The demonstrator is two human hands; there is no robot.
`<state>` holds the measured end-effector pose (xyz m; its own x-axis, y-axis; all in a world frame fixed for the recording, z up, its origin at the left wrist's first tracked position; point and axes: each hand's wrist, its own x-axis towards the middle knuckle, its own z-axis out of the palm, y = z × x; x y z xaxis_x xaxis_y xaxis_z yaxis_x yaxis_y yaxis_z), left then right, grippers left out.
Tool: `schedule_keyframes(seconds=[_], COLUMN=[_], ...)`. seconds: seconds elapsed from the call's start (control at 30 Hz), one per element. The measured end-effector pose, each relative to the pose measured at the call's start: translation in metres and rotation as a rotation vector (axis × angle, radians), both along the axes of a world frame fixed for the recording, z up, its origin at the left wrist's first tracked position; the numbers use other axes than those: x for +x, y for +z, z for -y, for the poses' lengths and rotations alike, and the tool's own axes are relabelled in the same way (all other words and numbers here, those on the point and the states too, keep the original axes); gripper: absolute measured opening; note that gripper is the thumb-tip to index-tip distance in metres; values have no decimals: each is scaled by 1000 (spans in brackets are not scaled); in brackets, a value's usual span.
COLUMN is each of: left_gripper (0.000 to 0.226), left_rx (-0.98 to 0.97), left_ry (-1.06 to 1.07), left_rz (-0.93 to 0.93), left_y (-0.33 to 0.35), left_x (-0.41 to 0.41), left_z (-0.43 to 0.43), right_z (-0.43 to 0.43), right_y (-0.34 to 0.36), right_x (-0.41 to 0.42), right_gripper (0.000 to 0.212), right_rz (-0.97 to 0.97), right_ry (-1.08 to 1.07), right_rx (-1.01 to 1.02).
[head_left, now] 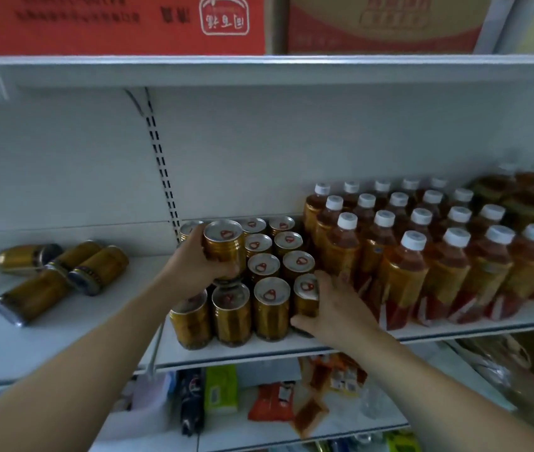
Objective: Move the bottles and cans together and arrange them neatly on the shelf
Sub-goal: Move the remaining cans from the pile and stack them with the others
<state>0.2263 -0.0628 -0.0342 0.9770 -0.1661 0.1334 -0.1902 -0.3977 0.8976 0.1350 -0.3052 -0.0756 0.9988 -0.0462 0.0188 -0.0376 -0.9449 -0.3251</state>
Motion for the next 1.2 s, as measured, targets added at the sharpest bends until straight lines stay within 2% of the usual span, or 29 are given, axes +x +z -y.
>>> schedule_keyframes(seconds=[0.03, 0.1, 0.13, 0.2, 0.27, 0.33, 0.47, 0.63, 0.8, 1.0, 1.2], left_gripper=[73, 74, 74, 76, 78, 76, 72, 74, 81, 90, 97], left_rx=[6, 14, 17, -9, -57, -98, -102, -117, -116, -39, 27], left_ry=[41, 133, 164, 212, 275, 295, 302, 199, 214, 168, 254], left_rz=[13, 34, 37, 26, 12, 3, 5, -6, -7, -66, -167], left_y=[0, 1, 2, 3, 4, 3, 1, -1, -9, -13, -8], left_x=[0, 4, 7, 17, 27, 41, 68, 107, 134, 140, 117], left_z=[-2, -8, -12, -20, -27, -33, -40, -33, -38, -42, -38], right_z=[-2, -11, -15, -23, -29, -31, -30, -30, -29, -29, -29], right_y=[3, 14, 19, 28, 30, 24, 11, 8, 5, 5, 10], right_x=[1, 11, 20, 43, 63, 75, 81, 85, 86, 88, 87], right_gripper=[92, 92, 94, 97, 95, 94, 105, 105, 104, 103, 101], right_rz=[100, 257, 243, 99, -84, -181, -171, -176, -175, -184, -184], right_ry=[43, 139, 191, 281, 308, 298, 284, 270, 266, 268, 275], right_rx=[-102, -157, -140, -127, -173, -190, -200, -199, -201, -190, -188])
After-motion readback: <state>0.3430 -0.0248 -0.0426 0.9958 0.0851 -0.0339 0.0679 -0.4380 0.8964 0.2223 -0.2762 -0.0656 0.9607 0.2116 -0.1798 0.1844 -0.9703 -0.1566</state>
